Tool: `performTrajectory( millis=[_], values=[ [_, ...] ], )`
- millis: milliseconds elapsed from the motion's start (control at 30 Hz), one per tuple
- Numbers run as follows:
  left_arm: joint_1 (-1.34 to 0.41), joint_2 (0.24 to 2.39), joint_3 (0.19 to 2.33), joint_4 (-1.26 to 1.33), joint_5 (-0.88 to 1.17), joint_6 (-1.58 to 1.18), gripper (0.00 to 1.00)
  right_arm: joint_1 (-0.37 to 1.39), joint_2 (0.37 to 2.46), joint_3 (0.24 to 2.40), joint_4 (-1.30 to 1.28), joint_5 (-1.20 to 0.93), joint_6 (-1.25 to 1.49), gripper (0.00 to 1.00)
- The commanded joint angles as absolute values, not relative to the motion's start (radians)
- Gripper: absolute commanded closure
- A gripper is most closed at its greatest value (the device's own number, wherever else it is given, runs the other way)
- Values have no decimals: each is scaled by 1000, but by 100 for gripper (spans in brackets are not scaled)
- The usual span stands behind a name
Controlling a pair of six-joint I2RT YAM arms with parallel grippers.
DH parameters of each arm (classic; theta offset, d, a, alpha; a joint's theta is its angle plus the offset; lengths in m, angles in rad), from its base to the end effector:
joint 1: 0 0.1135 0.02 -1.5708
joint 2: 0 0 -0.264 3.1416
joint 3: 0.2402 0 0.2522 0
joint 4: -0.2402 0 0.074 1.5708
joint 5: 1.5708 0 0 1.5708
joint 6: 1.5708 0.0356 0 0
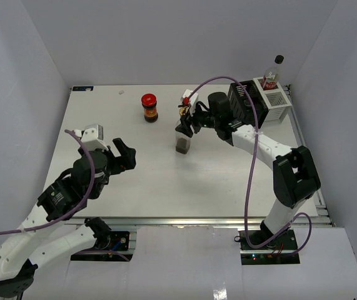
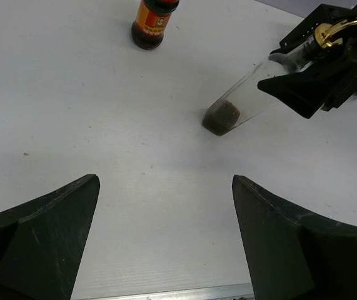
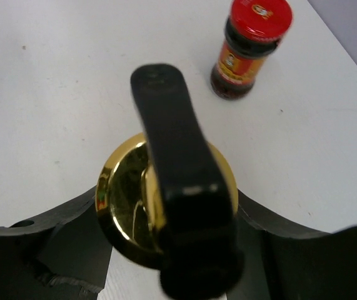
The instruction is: Organize the condiment bottles
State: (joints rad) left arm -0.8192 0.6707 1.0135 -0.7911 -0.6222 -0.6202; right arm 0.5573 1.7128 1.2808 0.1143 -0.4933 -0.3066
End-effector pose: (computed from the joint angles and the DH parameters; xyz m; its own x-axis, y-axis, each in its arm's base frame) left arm 0.0947 -0.0709 0.3718 -0.3774 -0.2878 -0.8802 0.0193 0.9478 -0.3182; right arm 0.3348 0.2285 0.2939 0.0031 -0.3113 -0.9503 -0.8881 0.4360 -0.1457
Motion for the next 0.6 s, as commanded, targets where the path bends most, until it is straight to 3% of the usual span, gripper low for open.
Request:
performTrajectory(
  millis=[0,300,567],
  values=[
    [-815,746,982,-734,-558,-598,2,542,1563,1404,123,-300,-263,92],
    [-815,816,939,-634,-479,-568,2,460,1473,1548,-38,-86,-221,92],
    [-815,895,944,-558,-422,-516,2,224,1475,1680,-147,-13,-159,92]
  ],
)
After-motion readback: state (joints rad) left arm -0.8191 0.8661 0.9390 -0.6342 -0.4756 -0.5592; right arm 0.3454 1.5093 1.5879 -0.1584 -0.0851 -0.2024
